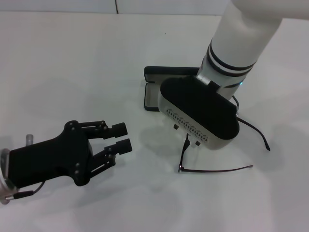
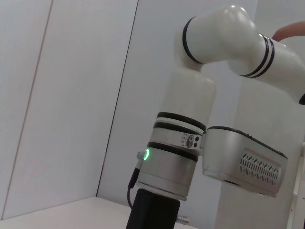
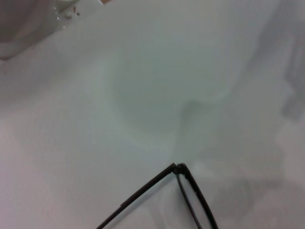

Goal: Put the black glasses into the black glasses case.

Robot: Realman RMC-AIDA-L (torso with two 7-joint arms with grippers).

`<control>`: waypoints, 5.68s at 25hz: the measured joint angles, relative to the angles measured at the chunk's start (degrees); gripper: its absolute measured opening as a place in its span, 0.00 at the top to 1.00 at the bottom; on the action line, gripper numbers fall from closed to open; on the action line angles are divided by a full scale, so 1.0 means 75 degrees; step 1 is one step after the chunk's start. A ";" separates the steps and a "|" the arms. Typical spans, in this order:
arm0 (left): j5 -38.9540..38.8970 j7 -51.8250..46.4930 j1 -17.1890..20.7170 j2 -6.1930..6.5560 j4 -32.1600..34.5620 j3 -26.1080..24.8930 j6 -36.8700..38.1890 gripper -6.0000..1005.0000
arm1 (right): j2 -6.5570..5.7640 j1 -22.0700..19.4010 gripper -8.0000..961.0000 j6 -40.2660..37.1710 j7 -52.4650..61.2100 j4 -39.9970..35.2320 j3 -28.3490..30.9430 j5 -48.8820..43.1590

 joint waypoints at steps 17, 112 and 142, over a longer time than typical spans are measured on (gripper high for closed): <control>0.0018 0.0000 0.0084 -0.0030 -0.0023 -0.0002 -0.0062 0.71 | 0.0000 0.0015 0.51 -0.0091 0.0379 -0.0074 -0.0411 0.0105; -0.3315 0.1875 -0.1561 -0.0318 -0.1554 0.1935 0.0940 0.94 | 0.0000 -0.3763 0.94 -0.2267 -0.2252 0.3375 0.4371 0.9184; -0.3382 0.1896 -0.1526 -0.0276 -0.1711 0.1918 0.1099 0.94 | -0.0032 -0.4429 0.94 -0.3716 -0.2617 0.3461 0.6030 0.9439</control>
